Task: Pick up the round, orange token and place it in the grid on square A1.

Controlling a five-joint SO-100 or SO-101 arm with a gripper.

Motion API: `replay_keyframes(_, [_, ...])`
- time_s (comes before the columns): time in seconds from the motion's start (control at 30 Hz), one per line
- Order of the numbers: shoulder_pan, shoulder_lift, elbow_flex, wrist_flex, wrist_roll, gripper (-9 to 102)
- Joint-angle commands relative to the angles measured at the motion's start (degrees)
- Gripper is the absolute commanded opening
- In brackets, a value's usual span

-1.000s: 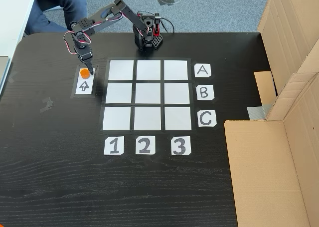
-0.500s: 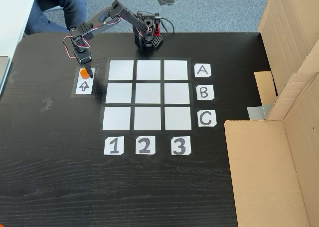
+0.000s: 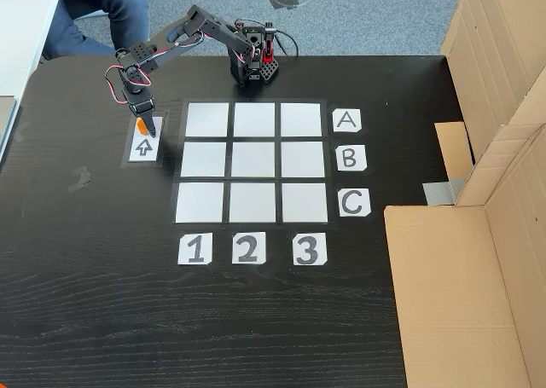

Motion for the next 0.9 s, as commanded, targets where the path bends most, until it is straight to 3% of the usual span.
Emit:
replay_keyframes(0.0, [0.3, 0.2, -2.4, -0.6, 0.3, 30])
replay_keyframes(0.37, [0.4, -0.2, -2.4, -1.2, 0.4, 29])
replay_keyframes(0.6, [0.4, -0.5, -2.4, -1.4, 0.4, 16])
replay_keyframes(0.87, [0.4, -0.7, -2.5, -1.5, 0.2, 11])
